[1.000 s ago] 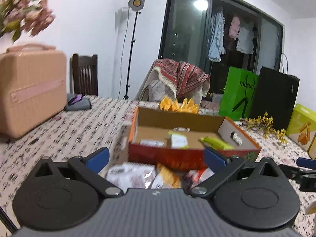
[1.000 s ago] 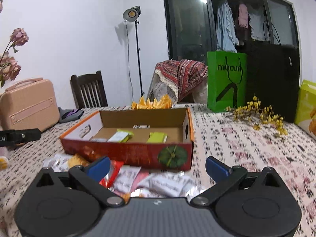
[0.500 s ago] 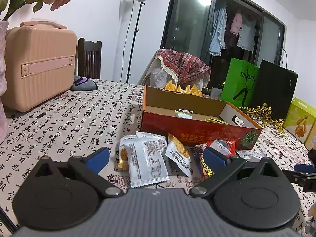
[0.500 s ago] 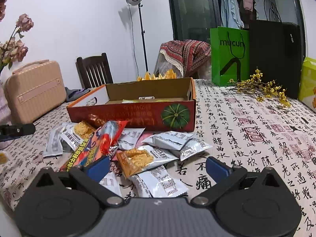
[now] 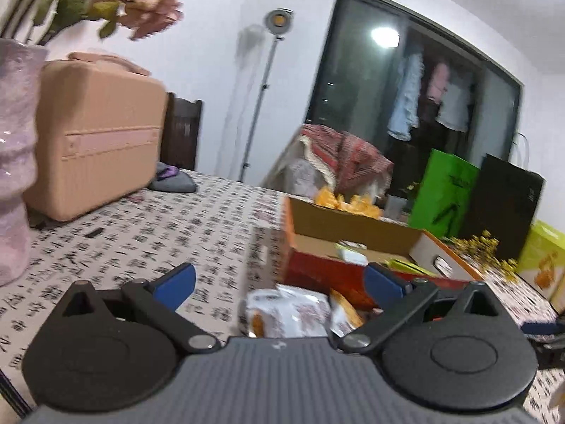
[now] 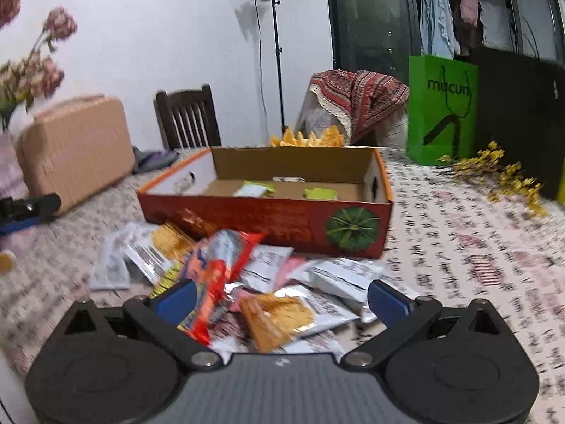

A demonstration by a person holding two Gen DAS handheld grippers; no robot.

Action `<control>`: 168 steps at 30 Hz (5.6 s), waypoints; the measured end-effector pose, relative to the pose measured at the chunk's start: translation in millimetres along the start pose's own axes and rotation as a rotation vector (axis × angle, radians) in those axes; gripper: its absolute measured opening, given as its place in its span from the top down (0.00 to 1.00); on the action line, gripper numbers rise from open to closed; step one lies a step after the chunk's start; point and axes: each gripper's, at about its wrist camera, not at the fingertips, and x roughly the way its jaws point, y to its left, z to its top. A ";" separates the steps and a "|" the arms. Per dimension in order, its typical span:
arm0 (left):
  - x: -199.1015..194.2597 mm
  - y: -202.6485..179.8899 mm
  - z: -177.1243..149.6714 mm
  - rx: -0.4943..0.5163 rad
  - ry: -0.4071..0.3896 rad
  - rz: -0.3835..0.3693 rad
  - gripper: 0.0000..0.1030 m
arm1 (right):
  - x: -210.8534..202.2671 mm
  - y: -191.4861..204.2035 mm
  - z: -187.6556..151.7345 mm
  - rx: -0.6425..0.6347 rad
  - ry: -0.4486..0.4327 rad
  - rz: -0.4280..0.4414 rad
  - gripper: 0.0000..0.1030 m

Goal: Organize snacks
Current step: 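Move both grippers back to the remaining snack pile, then grasp a white sachet with the right gripper while the left grasps another, then carry both held white sachets over the open box, then open both grippers to drop the sachets into the box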

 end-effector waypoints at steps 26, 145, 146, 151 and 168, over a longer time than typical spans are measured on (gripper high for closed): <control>14.8 -36.1 -27.3 0.014 0.131 -0.042 0.00 | 6.8 -22.3 -52.1 0.047 0.027 -0.049 0.06; 169.9 -120.1 42.5 0.084 0.130 -0.038 0.41 | 126.9 -27.5 97.1 0.074 -0.178 -0.135 0.61; 176.0 -118.9 37.4 0.089 0.134 -0.033 0.41 | 131.9 -28.8 94.1 0.073 -0.170 -0.130 0.61; 190.2 -112.5 26.6 0.109 0.171 -0.018 0.41 | 138.9 -24.7 86.8 0.033 -0.150 -0.135 0.61; 167.3 -110.0 27.9 0.083 0.056 0.012 0.00 | 130.5 -26.4 81.0 0.054 -0.157 -0.131 0.00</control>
